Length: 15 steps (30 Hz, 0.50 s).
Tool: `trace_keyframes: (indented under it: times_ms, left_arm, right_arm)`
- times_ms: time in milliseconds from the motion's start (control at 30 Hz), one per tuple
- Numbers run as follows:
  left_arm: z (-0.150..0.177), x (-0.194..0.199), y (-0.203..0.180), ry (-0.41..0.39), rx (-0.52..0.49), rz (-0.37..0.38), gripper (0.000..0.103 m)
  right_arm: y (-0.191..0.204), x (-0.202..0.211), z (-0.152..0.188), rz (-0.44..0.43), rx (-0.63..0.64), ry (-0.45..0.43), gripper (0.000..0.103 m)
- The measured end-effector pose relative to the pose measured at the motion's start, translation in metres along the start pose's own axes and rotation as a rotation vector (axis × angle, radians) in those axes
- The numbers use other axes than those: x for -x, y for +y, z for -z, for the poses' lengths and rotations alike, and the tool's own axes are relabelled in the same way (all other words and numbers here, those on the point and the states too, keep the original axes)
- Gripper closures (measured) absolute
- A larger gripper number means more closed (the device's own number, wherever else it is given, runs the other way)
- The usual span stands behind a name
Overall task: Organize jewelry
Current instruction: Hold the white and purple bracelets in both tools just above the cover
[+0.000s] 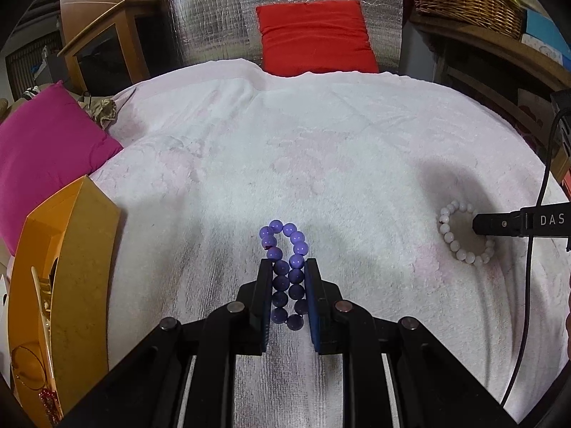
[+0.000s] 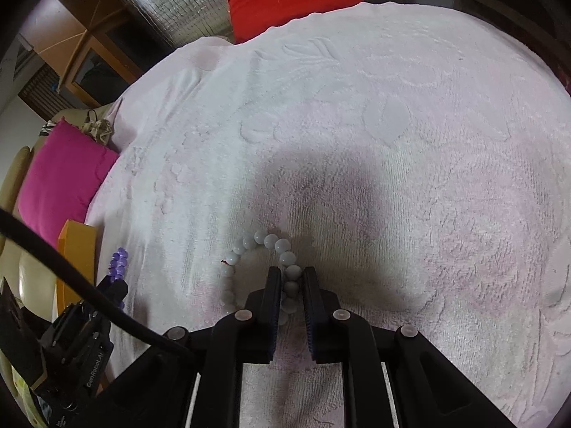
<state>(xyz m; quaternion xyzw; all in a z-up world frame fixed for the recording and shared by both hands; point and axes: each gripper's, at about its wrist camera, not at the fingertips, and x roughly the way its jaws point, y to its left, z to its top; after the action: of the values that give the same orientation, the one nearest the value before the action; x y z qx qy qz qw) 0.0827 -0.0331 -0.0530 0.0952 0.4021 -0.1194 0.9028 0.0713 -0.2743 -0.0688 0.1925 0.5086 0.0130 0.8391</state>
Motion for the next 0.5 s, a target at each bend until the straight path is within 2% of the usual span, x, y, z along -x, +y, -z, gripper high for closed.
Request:
trace_keyframes:
  times_ms: [500]
  left_arm:
    - [0.007,-0.022,0.002,0.074,-0.009,-0.047,0.084]
  right_arm:
    - [-0.001,-0.002,0.003,-0.013,0.048,-0.023,0.087]
